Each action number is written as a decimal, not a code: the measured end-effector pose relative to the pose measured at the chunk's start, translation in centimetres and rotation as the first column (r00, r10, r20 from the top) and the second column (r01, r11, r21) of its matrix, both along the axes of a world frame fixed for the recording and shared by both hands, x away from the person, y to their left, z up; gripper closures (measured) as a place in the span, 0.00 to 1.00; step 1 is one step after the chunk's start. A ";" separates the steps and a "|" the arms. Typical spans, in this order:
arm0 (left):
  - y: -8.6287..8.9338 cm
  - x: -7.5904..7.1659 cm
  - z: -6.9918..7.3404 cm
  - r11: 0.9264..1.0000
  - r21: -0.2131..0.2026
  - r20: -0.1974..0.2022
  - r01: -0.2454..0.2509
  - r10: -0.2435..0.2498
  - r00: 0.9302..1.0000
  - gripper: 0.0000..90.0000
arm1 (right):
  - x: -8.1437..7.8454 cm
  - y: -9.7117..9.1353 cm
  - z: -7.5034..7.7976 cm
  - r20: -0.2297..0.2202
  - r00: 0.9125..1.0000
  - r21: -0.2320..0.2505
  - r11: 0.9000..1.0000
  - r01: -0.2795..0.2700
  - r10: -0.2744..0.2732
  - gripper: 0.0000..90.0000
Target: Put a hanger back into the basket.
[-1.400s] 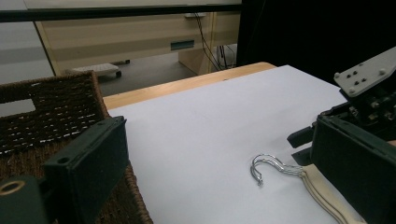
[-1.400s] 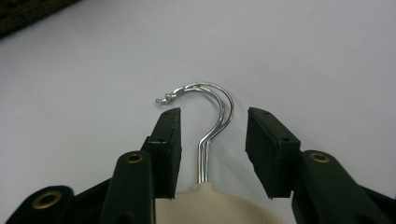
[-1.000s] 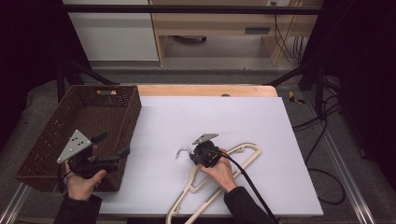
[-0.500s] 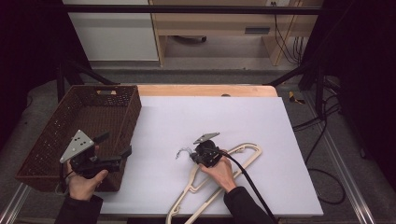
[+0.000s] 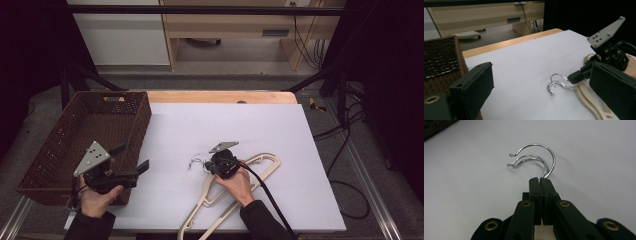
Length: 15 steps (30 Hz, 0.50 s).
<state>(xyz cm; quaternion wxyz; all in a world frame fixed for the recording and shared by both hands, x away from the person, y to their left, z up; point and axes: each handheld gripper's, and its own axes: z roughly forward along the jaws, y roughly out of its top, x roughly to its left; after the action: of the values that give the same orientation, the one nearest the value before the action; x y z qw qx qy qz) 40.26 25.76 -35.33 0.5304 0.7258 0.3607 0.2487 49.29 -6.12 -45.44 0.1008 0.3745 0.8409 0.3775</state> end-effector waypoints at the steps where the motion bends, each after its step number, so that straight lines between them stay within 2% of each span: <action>1: 0.0 0.0 0.0 1.000 0.000 0.000 0.000 0.000 1.000 0.06 | 0.0 0.0 0.0 0.000 1.000 0.000 1.000 0.000 0.000 0.99; 5: -1.8 0.0 -0.6 0.999 0.001 -0.040 0.053 -0.053 0.998 0.06 | -0.4 -0.4 0.9 0.004 1.000 0.029 0.999 0.019 -0.019 0.99; 8: -2.5 0.0 -1.0 0.998 0.004 -0.063 0.070 -0.070 0.996 0.07 | -0.5 -0.7 1.2 0.015 1.000 0.038 0.999 0.005 -0.006 0.99; 9: -3.4 0.1 -1.4 0.996 0.010 -0.087 0.089 -0.088 0.992 0.07 | -0.7 -0.9 1.6 0.016 1.000 0.051 0.999 0.014 -0.015 0.99; 10: -3.4 0.1 -1.4 0.996 0.010 -0.087 0.089 -0.088 0.992 0.07 | -0.7 -0.9 1.6 0.016 1.000 0.051 0.999 0.014 -0.015 0.99; 12: -4.3 0.2 -2.0 0.994 0.007 -0.115 0.112 -0.110 0.987 0.08 | -0.8 -1.2 1.9 0.032 0.999 0.058 0.998 0.004 -0.006 0.99; 13: -5.3 0.4 -2.7 0.991 0.013 -0.151 0.134 -0.130 0.980 0.09 | -0.9 -1.4 2.1 0.046 0.999 0.066 0.998 -0.005 0.002 0.99; 14: -5.3 0.4 -2.7 0.991 0.013 -0.151 0.134 -0.130 0.980 0.09 | -0.9 -1.4 2.1 0.046 0.999 0.066 0.998 -0.005 0.002 0.99; 15: -6.3 0.6 -3.4 0.990 0.014 -0.173 0.143 -0.139 0.975 0.11 | -1.1 -1.6 2.4 0.048 0.999 0.070 0.998 -0.004 0.001 0.99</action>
<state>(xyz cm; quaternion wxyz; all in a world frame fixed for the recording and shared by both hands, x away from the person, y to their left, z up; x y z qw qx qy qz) 40.82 19.44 -38.73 0.5040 0.7752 0.3494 0.1516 48.17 -7.73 -43.08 0.1074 0.3676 0.8250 0.4156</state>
